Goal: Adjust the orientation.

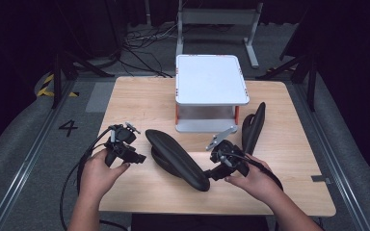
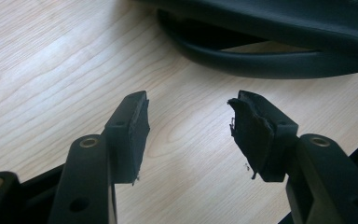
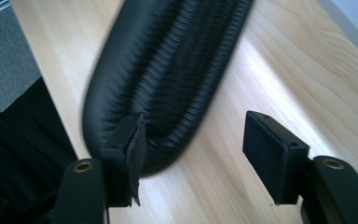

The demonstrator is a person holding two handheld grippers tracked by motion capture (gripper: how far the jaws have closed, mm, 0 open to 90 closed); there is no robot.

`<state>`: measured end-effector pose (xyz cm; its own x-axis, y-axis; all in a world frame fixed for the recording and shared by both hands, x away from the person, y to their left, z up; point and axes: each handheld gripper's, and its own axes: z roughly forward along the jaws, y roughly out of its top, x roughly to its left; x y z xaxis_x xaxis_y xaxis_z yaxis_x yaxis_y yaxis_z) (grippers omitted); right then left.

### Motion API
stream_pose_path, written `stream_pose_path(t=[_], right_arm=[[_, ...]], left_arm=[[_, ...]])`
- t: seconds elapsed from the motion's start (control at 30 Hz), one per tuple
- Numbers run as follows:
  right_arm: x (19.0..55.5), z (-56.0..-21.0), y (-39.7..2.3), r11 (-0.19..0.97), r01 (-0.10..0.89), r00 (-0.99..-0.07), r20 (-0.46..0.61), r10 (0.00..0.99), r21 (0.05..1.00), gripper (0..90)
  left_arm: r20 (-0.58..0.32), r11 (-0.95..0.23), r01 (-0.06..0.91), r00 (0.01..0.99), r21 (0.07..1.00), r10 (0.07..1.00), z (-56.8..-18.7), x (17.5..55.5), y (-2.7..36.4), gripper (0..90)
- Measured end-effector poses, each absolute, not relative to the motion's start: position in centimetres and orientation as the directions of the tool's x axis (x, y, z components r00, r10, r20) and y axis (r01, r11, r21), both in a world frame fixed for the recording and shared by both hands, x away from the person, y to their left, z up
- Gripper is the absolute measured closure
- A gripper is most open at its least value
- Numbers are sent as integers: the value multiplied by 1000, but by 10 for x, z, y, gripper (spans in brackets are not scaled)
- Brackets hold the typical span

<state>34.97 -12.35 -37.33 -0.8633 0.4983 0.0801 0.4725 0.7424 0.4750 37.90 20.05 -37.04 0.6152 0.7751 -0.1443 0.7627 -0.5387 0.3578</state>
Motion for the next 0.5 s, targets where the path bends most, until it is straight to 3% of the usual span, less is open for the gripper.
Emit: stream_pose_path(t=[0.5], right_arm=[[324, -382, -76, 780, 412, -890, 23, 456, 471, 319]], left_arm=[[-158, -492, 790, 574, 367, 804, -371, 381, 213, 454]])
